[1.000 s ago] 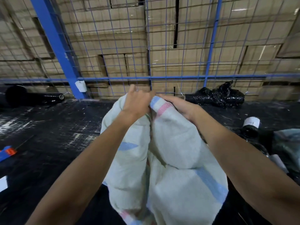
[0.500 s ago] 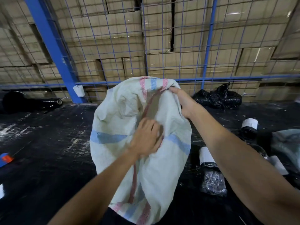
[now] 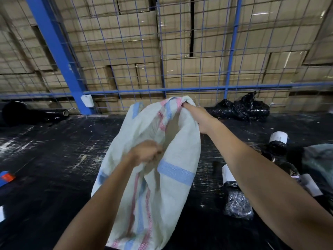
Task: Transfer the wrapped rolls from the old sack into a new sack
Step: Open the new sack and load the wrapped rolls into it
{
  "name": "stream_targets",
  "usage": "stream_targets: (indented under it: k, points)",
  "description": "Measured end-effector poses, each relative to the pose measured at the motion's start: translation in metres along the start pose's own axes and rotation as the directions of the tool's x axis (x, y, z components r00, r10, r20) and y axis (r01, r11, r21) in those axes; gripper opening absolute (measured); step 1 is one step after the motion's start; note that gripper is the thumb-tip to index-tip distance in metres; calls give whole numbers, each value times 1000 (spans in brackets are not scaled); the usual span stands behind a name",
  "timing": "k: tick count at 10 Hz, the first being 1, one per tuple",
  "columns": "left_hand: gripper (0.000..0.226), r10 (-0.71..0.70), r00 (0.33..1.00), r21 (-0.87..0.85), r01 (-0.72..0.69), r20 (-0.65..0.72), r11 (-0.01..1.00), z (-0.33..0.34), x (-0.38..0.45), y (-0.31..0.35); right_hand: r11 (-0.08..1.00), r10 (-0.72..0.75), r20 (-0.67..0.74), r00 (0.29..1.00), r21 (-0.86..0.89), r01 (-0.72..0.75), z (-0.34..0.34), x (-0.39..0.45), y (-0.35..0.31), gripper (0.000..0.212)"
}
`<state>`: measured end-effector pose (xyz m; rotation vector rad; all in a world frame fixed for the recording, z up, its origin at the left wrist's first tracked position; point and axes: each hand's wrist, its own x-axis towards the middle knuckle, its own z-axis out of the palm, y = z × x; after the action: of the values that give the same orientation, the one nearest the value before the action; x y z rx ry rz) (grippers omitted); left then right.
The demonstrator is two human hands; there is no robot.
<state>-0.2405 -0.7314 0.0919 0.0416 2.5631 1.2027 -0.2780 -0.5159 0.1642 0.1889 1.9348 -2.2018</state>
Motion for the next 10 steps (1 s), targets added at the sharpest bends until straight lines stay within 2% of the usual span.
stream_targets:
  k: [1,2,3,4,5,6,7,8,9,10]
  points:
    - [23,108,994,-601,-99,-21,793,-10,-19,50,982,129,378,917,-177,-66,1,-11,7,27]
    - [47,56,983,-744,-171,-177,646,-13,-14,76,951,271,545,794,-280,-133,1,-15,20,45]
    - [32,-180,881,-769,-262,-437,582,-15,3,88,934,274,527,804,-347,-91,3,-19,30,45]
    - [35,-302,846,-841,-269,-439,470,-33,20,89,802,198,404,893,-590,89,-1,-13,46,42]
    - [43,-94,715,-136,-2,-693,991,-47,24,84,917,165,308,937,-397,-31,-15,-5,74,44]
    - [39,-285,868,-905,-338,-406,260,-68,15,92,986,140,301,943,43,-160,-24,-10,74,24]
    - [43,5,958,-814,-246,-287,525,-44,-11,94,955,20,173,985,287,-70,-28,-6,58,33]
    - [35,271,828,48,-285,-491,957,-5,-28,93,957,-2,110,994,288,-30,-25,-2,41,26]
    - [79,814,478,855,-216,-329,472,15,-30,88,975,25,173,985,213,-63,-24,1,37,25]
    - [96,769,634,943,-199,-85,268,8,-13,83,983,79,329,941,134,-129,-15,-2,38,31]
